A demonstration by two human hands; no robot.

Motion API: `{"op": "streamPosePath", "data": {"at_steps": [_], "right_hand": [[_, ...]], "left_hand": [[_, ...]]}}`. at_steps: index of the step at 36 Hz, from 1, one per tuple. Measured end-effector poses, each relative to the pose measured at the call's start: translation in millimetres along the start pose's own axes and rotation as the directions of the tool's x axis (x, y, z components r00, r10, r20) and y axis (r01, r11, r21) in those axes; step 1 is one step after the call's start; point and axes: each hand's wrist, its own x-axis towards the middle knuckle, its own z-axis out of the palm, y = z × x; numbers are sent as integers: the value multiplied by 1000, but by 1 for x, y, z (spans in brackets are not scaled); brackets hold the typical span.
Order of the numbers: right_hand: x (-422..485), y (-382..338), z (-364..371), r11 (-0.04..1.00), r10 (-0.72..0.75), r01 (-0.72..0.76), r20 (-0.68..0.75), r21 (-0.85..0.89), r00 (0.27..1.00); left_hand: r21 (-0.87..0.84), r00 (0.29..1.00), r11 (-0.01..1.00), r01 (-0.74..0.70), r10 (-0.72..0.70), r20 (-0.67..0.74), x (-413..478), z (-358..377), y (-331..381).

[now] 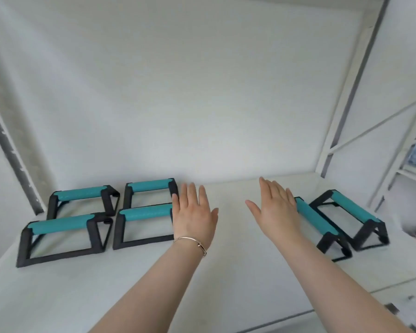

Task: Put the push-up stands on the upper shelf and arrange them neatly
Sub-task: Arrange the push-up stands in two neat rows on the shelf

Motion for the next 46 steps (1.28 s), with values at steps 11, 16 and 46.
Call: {"op": "streamPosePath", "data": {"at_steps": [11, 16, 46], "right_hand": [[21, 207, -29, 947, 309, -289, 151, -138, 939], [24, 241, -9, 924, 382, -366, 301, -110, 874], [-8, 106, -21, 992, -10, -38, 374, 120, 927]], "left_hand": [[-150, 983, 985, 84, -57, 175, 14, 44, 227], [-251, 928, 933, 258, -167, 333, 23, 63, 273], [-202, 898, 967, 158, -55, 436, -30, -24, 36]]}}
